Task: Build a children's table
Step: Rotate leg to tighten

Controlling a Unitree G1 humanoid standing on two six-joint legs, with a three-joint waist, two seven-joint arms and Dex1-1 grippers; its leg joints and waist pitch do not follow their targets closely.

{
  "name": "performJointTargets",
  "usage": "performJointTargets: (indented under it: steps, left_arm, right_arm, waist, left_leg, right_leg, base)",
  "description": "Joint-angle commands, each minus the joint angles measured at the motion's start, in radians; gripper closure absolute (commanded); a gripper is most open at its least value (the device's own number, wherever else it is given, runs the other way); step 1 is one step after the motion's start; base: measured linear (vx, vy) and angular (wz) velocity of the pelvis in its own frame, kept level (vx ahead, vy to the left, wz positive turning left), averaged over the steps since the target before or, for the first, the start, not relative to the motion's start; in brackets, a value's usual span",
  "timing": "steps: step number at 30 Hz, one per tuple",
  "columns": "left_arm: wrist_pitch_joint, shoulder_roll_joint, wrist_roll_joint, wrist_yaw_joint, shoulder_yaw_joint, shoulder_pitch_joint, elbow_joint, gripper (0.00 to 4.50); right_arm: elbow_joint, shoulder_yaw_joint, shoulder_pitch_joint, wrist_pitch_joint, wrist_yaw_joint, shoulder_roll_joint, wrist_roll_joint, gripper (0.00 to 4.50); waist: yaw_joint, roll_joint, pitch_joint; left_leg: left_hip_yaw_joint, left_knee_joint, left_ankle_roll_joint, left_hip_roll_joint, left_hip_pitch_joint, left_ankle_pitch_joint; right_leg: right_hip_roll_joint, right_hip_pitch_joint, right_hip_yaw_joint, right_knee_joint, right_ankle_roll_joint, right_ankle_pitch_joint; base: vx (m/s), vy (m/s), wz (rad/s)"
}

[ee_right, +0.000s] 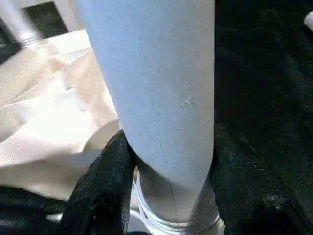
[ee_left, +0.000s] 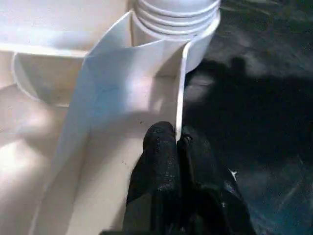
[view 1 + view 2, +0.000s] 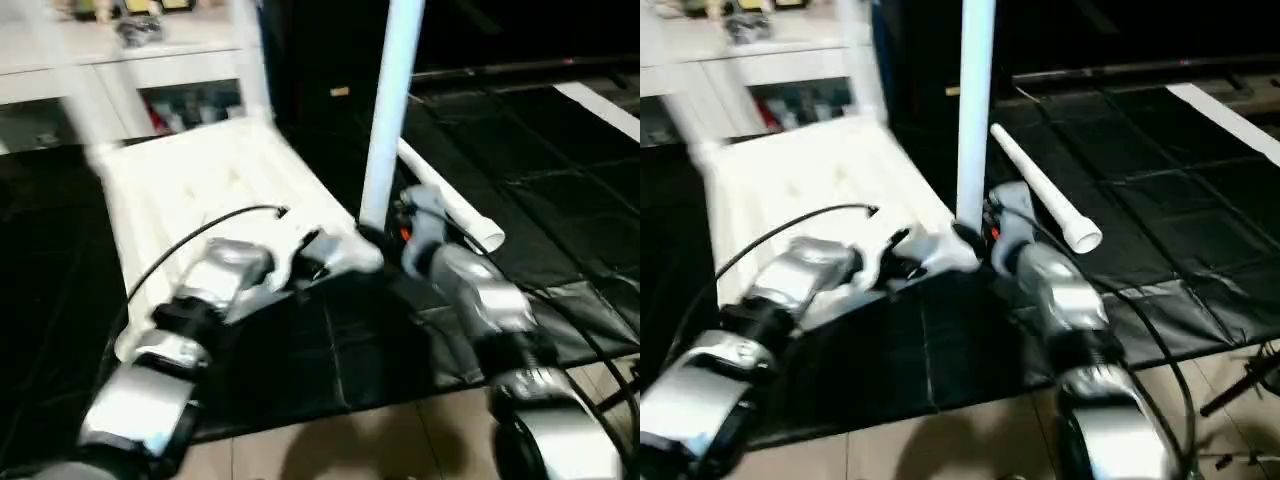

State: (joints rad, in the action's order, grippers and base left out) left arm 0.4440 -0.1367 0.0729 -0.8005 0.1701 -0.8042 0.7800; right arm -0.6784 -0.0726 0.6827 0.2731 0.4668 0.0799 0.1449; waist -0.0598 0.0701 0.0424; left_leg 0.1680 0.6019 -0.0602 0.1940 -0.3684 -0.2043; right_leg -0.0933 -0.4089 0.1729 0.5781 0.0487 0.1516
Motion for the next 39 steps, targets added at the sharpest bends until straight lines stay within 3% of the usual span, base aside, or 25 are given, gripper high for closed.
performJointTargets:
  steps: [1, 2, 4, 5, 6, 11, 17, 21, 22, 25, 28, 30, 32, 33, 35, 37, 38, 39]
  left_arm:
    - [-0.019, 0.049, -0.039, 0.043, -0.017, -0.050, -0.085, 4.50]
    - [-0.019, 0.048, -0.038, 0.044, -0.014, -0.047, -0.088, 4.50]
    - [-0.019, 0.037, -0.027, 0.036, 0.002, -0.036, -0.102, 4.50]
    - [-0.018, 0.032, -0.026, 0.035, 0.003, -0.031, -0.107, 4.50]
    - [-0.020, 0.026, -0.023, 0.032, 0.006, -0.028, -0.110, 4.50]
    - [-0.016, 0.007, -0.002, 0.038, 0.014, -0.013, -0.134, 4.50]
    - [-0.019, -0.005, 0.019, 0.054, 0.037, 0.000, -0.151, 4.50]
    - [-0.007, 0.015, -0.006, 0.054, 0.023, 0.017, -0.173, 4.50]
    - [-0.007, 0.015, -0.006, 0.054, 0.023, 0.017, -0.173, 4.06]
    - [-0.010, 0.026, -0.041, 0.050, -0.001, 0.023, -0.187, 4.06]
    - [-0.049, 0.021, -0.067, 0.054, -0.030, 0.020, -0.195, 3.65]
    - [-0.056, 0.001, -0.085, 0.031, -0.047, 0.024, -0.215, 3.65]
    - [-0.050, -0.032, -0.090, 0.014, -0.060, 0.028, -0.239, 3.65]
    - [-0.039, -0.055, -0.085, 0.021, -0.069, 0.026, -0.246, 3.65]
    - [-0.029, -0.099, -0.065, 0.034, -0.076, 0.022, -0.257, 3.65]
    - [-0.034, -0.178, -0.012, 0.058, -0.065, 0.021, -0.277, 3.65]
    - [-0.008, -0.261, 0.034, 0.066, -0.060, 0.024, -0.310, 3.65]
    - [0.002, -0.273, 0.039, 0.066, -0.061, 0.025, -0.316, 3.65]
  right_arm:
    - [-0.036, 0.070, 0.005, 0.041, 0.072, -0.118, 0.028, 1.84]
    - [-0.041, 0.069, 0.005, 0.038, 0.069, -0.117, 0.024, 1.84]
    - [-0.049, 0.066, 0.003, 0.025, 0.065, -0.108, 0.019, 1.63]
    - [-0.053, 0.071, 0.002, 0.011, 0.058, -0.100, 0.008, 1.47]
    - [-0.057, 0.076, 0.000, -0.003, 0.055, -0.092, -0.004, 1.34]
    - [-0.053, 0.053, -0.010, -0.009, 0.069, -0.077, 0.011, 0.98]
    - [0.068, 0.049, -0.083, -0.053, 0.124, -0.020, 0.015, 0.45]
    - [0.196, 0.018, -0.151, -0.066, 0.148, 0.029, 0.048, 0.08]
    - [0.196, 0.018, -0.151, -0.066, 0.148, 0.029, 0.048, 0.01]
    - [0.269, 0.009, -0.194, -0.041, 0.151, 0.067, 0.047, 0.01]
    - [0.313, -0.018, -0.227, -0.029, 0.161, 0.093, 0.065, 0.00]
    - [0.345, -0.015, -0.252, -0.026, 0.200, 0.114, 0.082, 0.00]
    - [0.388, 0.002, -0.282, 0.005, 0.244, 0.135, 0.097, 0.00]
    - [0.412, 0.019, -0.300, 0.023, 0.274, 0.147, 0.104, 0.00]
    - [0.456, 0.052, -0.330, 0.037, 0.321, 0.165, 0.115, 0.00]
    - [0.506, 0.089, -0.356, 0.075, 0.350, 0.177, 0.127, 0.00]
    - [0.522, 0.112, -0.363, 0.098, 0.351, 0.170, 0.128, 0.00]
    - [0.521, 0.116, -0.363, 0.100, 0.350, 0.169, 0.127, 0.00]
  waist:
    - [-0.014, -0.016, -0.091]
    - [-0.016, -0.016, -0.091]
    - [-0.019, -0.019, -0.091]
    - [-0.022, -0.010, -0.091]
    - [-0.020, -0.015, -0.090]
    - [-0.019, -0.008, -0.084]
    - [-0.031, -0.014, -0.085]
    - [-0.043, -0.019, -0.088]
    - [-0.045, -0.021, -0.088]
    - [-0.050, -0.018, -0.088]
    - [-0.057, -0.020, -0.079]
    - [-0.056, -0.015, -0.077]
    - [-0.055, -0.018, -0.076]
    - [-0.052, -0.012, -0.076]
    - [-0.049, -0.015, -0.078]
    - [-0.046, -0.015, -0.077]
    - [-0.041, -0.012, -0.077]
    - [-0.037, -0.014, -0.078]
  left_leg:
    - [-0.017, -0.044, 0.157, 0.036, -0.004, 0.053]
    - [-0.017, -0.042, 0.177, 0.036, -0.005, 0.066]
    - [-0.016, -0.041, 0.187, 0.035, -0.004, 0.067]
    - [-0.017, -0.041, 0.188, 0.037, -0.003, 0.068]
    - [-0.015, -0.040, 0.188, 0.036, -0.004, 0.059]
    - [-0.014, -0.044, 0.155, 0.036, -0.002, -0.008]
    - [-0.014, -0.045, 0.138, 0.039, 0.001, -0.017]
    - [-0.013, -0.041, 0.167, 0.041, -0.002, 0.030]
    - [-0.013, -0.040, 0.171, 0.041, -0.002, 0.031]
    - [-0.013, -0.040, 0.174, 0.041, -0.003, 0.033]
    - [-0.009, -0.046, 0.142, 0.036, 0.000, -0.042]
    - [-0.009, -0.049, 0.122, 0.035, 0.003, -0.068]
    - [-0.012, -0.052, 0.117, 0.037, 0.003, -0.080]
    - [-0.013, -0.051, 0.113, 0.035, 0.002, -0.086]
    - [-0.013, -0.051, 0.109, 0.034, 0.001, -0.086]
    - [-0.014, -0.052, 0.106, 0.033, 0.002, -0.085]
    - [-0.018, -0.053, 0.107, 0.035, -0.003, -0.075]
    - [-0.019, -0.055, 0.104, 0.037, -0.001, -0.075]
  right_leg:
    - [-0.077, 0.077, -0.068, -0.040, 0.156, 0.081]
    - [-0.078, 0.078, -0.068, -0.035, 0.170, 0.050]
    - [-0.080, 0.078, -0.068, -0.035, 0.176, 0.048]
    - [-0.079, 0.076, -0.068, -0.032, 0.180, 0.048]
    - [-0.077, 0.076, -0.068, -0.035, 0.176, 0.053]
    - [-0.076, 0.076, -0.068, -0.047, 0.162, 0.131]
    - [-0.077, 0.075, -0.071, -0.046, 0.147, 0.144]
    - [-0.077, 0.073, -0.073, -0.038, 0.150, 0.092]
    - [-0.077, 0.074, -0.073, -0.038, 0.149, 0.088]
    - [-0.077, 0.072, -0.071, -0.041, 0.146, 0.108]
    - [-0.075, 0.071, -0.068, -0.063, 0.108, 0.236]
    - [-0.073, 0.070, -0.067, -0.069, 0.088, 0.279]
    - [-0.073, 0.072, -0.068, -0.070, 0.076, 0.284]
    - [-0.071, 0.072, -0.065, -0.069, 0.069, 0.291]
    - [-0.071, 0.074, -0.066, -0.069, 0.060, 0.285]
    - [-0.068, 0.073, -0.064, -0.069, 0.058, 0.285]
    - [-0.067, 0.073, -0.065, -0.064, 0.054, 0.267]
    - [-0.067, 0.073, -0.065, -0.063, 0.054, 0.264]
  base:
    - [0.000, 0.000, 0.00]
    - [0.000, 0.000, 0.00]
    - [0.000, 0.000, 0.00]
    - [0.000, 0.000, 0.00]
    - [0.000, 0.000, 0.00]
    - [0.000, 0.000, 0.00]
    - [0.000, 0.000, 0.00]
    - [0.000, 0.000, 0.00]
    - [0.000, 0.000, 0.00]
    - [0.000, 0.000, 0.00]
    - [0.000, 0.000, 0.00]
    - [0.000, 0.000, 0.00]
    - [0.000, 0.000, 0.00]
    - [0.000, 0.000, 0.00]
    - [0.000, 0.000, 0.00]
    - [0.000, 0.000, 0.00]
    - [0.000, 0.000, 0.00]
    - [0.000, 0.000, 0.00]
